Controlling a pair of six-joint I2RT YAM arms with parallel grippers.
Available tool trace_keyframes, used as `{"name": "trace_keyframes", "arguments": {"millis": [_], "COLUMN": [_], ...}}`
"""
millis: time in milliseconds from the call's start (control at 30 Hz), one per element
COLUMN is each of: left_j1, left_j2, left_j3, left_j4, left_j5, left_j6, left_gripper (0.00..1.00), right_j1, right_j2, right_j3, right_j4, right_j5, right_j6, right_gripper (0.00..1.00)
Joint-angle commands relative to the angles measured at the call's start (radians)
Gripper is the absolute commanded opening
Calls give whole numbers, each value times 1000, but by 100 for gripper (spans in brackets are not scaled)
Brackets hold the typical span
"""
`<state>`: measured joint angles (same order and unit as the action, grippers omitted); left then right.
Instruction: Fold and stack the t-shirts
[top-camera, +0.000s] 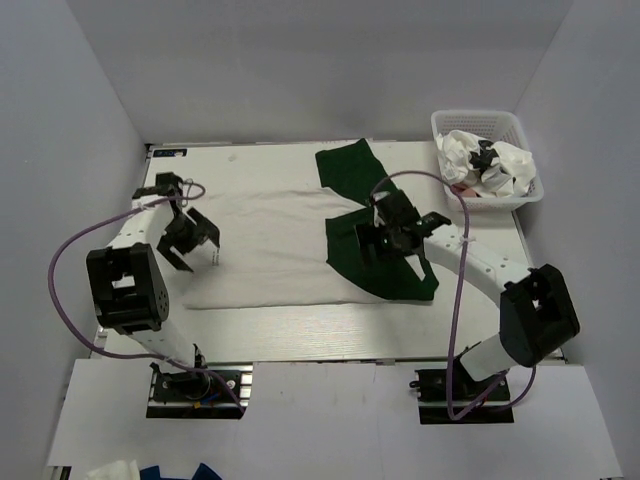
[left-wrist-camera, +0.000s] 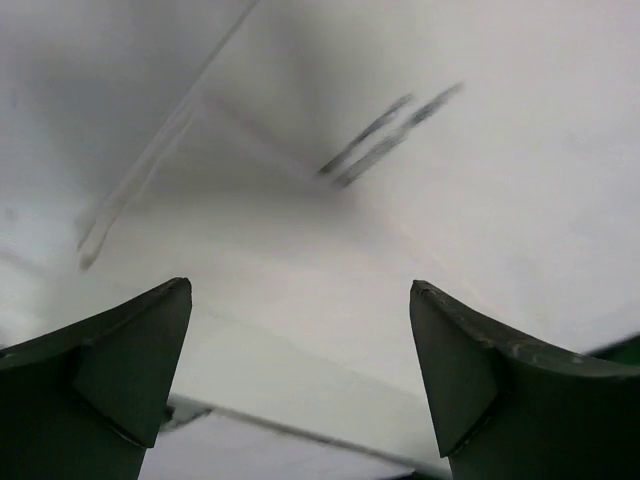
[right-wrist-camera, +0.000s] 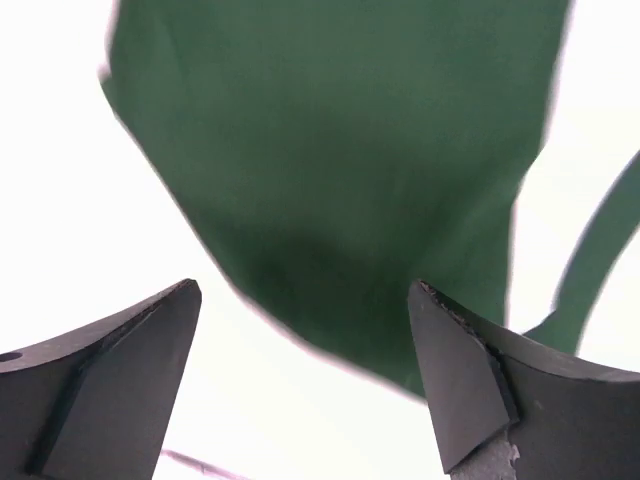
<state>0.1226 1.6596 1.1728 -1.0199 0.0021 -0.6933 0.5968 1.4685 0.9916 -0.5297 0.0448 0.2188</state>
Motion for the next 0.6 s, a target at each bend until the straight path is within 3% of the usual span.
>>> {"name": "trace_keyframes", "arguments": {"millis": [0, 33, 133, 167, 267, 300, 433, 567], "left_j1": [28, 28, 54, 67, 80, 90, 91, 91], "left_j2": [44, 134, 300, 354, 535, 569, 704, 779], "left_j3": [207, 325, 531, 674, 897, 936, 1083, 1119], "left_j4": [44, 34, -53, -83, -114, -99, -28, 39], "left_j5": [-8, -8, -8, -17, -51, -30, 24, 33], "left_j6": [14, 23, 23, 23, 23, 23, 14, 14], "left_gripper": [100, 100, 100, 100, 100, 100, 100, 100], "right_j1": [-15, -20, -83, -98, -170, -179, -229, -273], "right_j2": [65, 132, 294, 444, 576, 636, 809, 883], "right_j3": [212, 298, 499, 647, 792, 934, 1191, 1253], "right_j4": [74, 73, 47, 45, 45, 43, 92, 209], "right_j5": [151, 256, 331, 313, 169, 117, 43, 36], "right_j6": [-13, -21, -27, -24, 11, 10, -7, -30], "right_gripper": [90, 90, 90, 90, 90, 90, 90, 90]}}
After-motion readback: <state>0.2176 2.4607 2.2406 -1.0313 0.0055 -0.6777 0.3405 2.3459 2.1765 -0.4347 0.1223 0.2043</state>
